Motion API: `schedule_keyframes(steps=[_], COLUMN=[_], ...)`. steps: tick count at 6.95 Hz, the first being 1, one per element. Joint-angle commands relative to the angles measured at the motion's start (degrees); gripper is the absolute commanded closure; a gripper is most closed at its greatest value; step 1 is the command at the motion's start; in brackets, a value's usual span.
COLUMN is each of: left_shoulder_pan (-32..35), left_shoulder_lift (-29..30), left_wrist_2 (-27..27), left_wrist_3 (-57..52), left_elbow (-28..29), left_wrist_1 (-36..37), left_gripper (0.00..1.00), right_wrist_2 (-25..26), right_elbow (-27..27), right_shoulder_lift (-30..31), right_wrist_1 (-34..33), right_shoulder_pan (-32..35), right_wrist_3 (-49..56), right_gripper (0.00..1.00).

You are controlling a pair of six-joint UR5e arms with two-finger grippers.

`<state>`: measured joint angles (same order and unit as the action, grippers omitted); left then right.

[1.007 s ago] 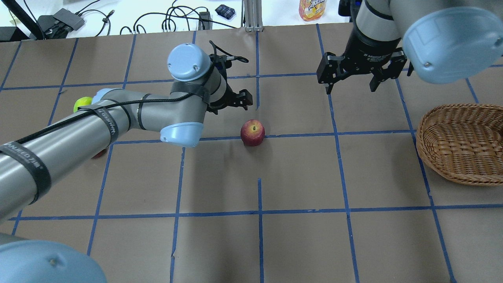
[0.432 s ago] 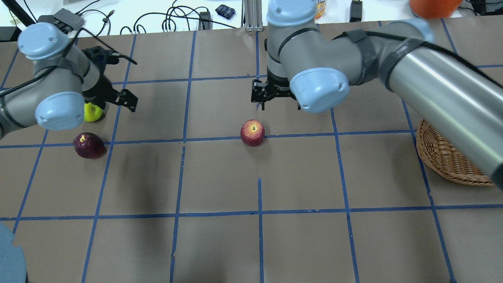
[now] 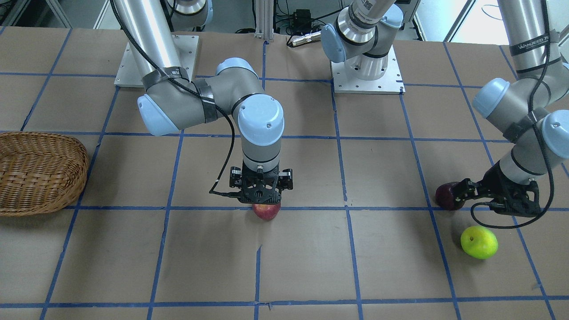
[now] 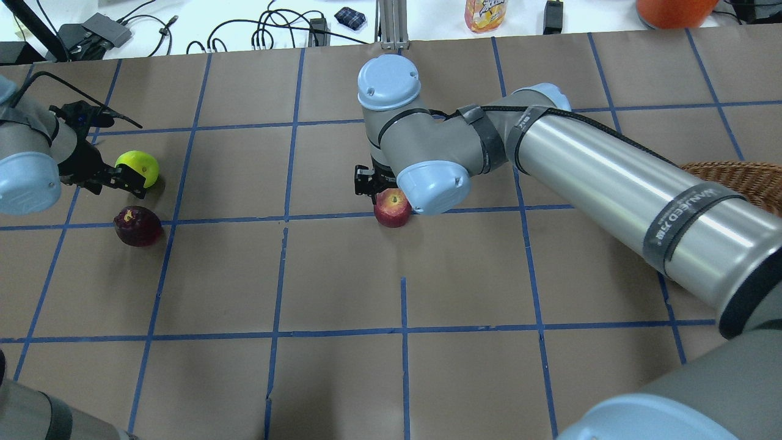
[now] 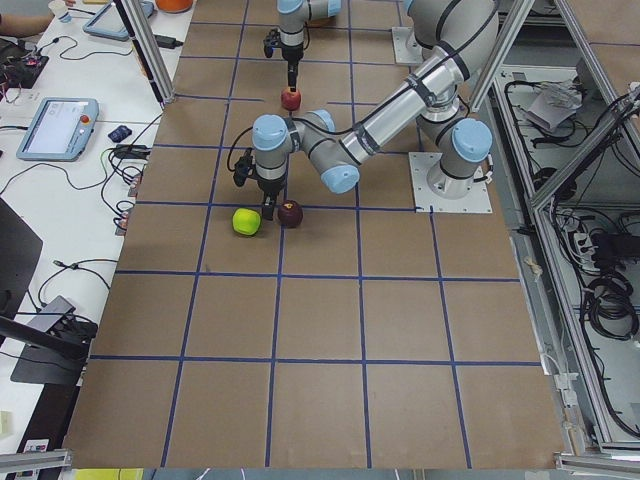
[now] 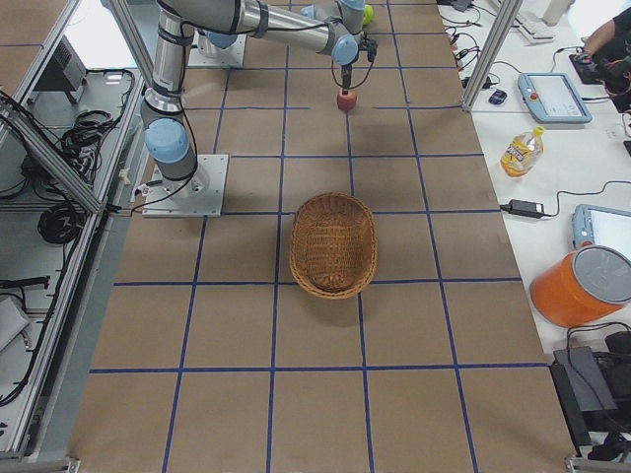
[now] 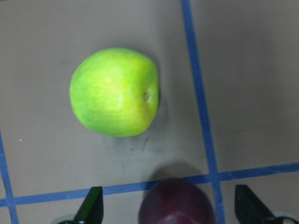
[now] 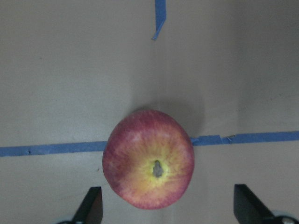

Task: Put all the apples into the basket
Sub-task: 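Grasp the red apple with the right gripper while the left grasps the dark apple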

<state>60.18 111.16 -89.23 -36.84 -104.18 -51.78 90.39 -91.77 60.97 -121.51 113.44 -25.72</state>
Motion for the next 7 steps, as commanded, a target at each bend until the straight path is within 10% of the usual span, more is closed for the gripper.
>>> schedule_keyframes(steps=[1, 3, 4, 5, 7], left_shoulder_pan=[-0.24, -0.85, -1.03, -0.86, 1.23], left_shoulder_lift=[2.56, 3.97, 3.36, 2.23, -1.63], left_wrist_2=[2.46, 2.84, 2.22, -0.13, 1.06], left_wrist_3=[1.76, 1.34, 0.99, 1.07, 5.16], left_elbow=[0.38, -2.15, -2.69, -2.69, 5.93], left_wrist_1=[-0.16, 0.01, -0.77, -3.74, -15.02], left_gripper=[0.0, 0.0, 0.52, 0.82, 1.0], right_wrist_2=[0.05, 0.14, 0.22, 0.4, 0.48], right_elbow=[-1.74, -1.83, -1.75, -1.22, -2.0], right_shoulder_lift=[-2.51, -3.49, -3.31, -2.44, 6.03], right_wrist_1=[-6.34, -8.04, -7.78, -7.25, -3.59], right_shoulder_pan=[0.21, 0.21, 0.12, -0.06, -6.95], right_wrist_3=[0.32, 0.32, 0.49, 0.76, 1.98], right_gripper=[0.0, 0.12, 0.55, 0.69, 0.64])
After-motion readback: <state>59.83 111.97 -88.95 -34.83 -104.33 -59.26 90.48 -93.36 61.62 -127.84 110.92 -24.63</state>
